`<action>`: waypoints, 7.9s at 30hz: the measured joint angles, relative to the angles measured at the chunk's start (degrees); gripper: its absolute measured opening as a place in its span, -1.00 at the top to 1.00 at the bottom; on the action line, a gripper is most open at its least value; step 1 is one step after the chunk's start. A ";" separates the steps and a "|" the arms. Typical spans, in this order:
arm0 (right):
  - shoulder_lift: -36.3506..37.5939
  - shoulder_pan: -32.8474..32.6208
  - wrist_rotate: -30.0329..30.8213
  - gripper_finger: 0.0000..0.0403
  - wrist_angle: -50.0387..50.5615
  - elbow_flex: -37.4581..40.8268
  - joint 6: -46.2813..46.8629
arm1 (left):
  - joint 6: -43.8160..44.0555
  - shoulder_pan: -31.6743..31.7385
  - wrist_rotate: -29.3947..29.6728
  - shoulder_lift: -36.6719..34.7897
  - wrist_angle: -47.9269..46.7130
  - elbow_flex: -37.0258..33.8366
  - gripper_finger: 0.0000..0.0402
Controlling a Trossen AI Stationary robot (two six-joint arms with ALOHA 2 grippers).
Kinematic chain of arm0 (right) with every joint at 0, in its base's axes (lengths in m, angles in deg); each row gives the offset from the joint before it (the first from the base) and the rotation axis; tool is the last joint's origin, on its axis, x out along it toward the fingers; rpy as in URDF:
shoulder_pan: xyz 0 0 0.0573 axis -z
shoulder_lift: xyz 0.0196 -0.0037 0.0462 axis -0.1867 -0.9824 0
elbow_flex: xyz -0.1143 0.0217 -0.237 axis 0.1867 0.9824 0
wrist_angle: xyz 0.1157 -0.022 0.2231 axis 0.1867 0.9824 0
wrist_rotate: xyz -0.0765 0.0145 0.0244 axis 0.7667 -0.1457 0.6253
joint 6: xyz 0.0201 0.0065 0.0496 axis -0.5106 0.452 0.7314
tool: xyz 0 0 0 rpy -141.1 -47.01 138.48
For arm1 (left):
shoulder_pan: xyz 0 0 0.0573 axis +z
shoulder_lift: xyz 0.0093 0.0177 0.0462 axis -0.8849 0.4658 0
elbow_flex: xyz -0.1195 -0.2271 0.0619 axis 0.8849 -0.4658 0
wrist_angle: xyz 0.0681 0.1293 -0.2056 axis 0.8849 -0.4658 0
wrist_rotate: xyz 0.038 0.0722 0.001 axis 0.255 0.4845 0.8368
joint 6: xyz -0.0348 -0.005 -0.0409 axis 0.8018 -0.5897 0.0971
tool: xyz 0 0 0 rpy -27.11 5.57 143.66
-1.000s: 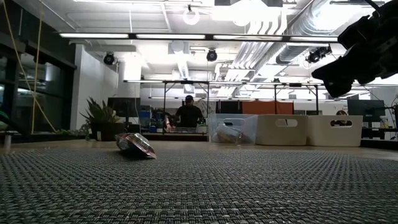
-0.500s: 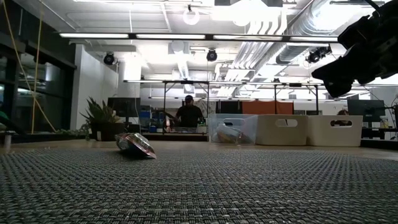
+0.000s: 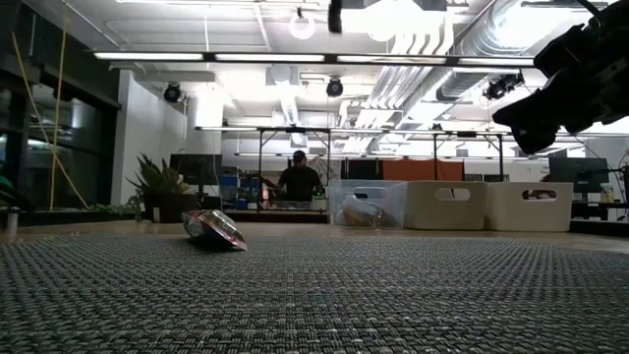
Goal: Pick and place Granola Bars by type
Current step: Put the red granola bar into the gray bin
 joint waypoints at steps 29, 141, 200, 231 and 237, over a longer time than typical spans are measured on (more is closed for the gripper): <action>0.02 0.01 0.01 1.00 0.03 0.00 0.02 | 16.07 9.14 11.54 37.40 -29.88 45.34 0.75; 0.01 0.01 0.01 1.00 0.04 0.00 0.02 | 3.56 16.09 0.18 23.64 -59.76 50.37 -0.70; 0.00 0.00 0.02 1.00 0.09 0.00 0.02 | 77.76 -23.66 19.01 11.27 -99.03 11.50 -0.70; 0.00 0.00 0.00 1.00 0.09 0.00 0.02 | 84.55 -15.69 6.27 11.27 -68.52 -7.62 -0.70; 0.00 0.00 0.00 1.00 0.09 0.00 0.02 | 85.69 -15.74 6.01 11.27 -72.60 -7.62 -0.70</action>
